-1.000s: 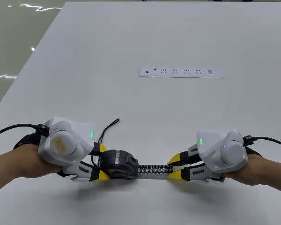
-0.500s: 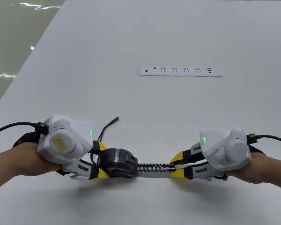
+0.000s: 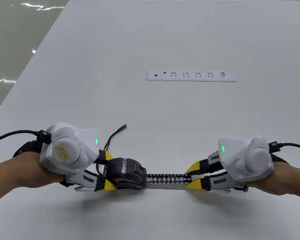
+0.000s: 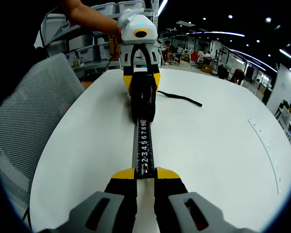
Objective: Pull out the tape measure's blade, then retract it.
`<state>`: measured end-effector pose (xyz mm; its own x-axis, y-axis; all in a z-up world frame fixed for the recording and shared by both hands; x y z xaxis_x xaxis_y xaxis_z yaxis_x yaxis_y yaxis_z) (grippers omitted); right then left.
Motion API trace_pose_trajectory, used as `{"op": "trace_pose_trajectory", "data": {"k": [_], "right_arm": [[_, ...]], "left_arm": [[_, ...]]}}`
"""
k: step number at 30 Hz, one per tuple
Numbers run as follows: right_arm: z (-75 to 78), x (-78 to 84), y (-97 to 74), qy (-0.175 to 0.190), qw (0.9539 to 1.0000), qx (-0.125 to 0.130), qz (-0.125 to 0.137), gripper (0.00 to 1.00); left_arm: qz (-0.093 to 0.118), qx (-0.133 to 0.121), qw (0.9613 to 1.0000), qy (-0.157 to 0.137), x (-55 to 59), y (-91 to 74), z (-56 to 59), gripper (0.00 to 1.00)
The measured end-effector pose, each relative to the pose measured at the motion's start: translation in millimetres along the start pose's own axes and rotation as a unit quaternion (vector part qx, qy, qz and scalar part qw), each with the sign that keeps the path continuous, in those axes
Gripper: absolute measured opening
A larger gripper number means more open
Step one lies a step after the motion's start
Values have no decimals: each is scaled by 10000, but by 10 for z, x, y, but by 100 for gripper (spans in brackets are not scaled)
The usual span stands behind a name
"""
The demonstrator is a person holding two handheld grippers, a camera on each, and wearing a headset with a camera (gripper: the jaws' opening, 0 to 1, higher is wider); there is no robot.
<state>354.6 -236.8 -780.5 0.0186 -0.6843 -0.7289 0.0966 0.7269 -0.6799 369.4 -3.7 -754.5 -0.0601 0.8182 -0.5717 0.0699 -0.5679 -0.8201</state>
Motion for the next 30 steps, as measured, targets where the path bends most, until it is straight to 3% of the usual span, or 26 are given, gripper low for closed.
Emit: {"op": "trace_pose_trajectory", "data": {"k": [30], "right_arm": [[-3,155,-172,19,10000,29,-92,11]], "left_arm": [[-28,5,10000,14,-3,1,2,25]]}}
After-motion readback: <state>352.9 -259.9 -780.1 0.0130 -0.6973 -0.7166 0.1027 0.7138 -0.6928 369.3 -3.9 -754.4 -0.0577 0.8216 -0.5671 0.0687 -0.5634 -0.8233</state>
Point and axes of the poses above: the centre of the closed fingertips' face, and the gripper's own axes: y roughly forward along the fingers, z roughly to its right, x roughly out of its underside, the point moved 7 cm from there along -y, roughly backward along the fingers, and after that the axes turned 3 degrees about -y, right-handed, at the moved point
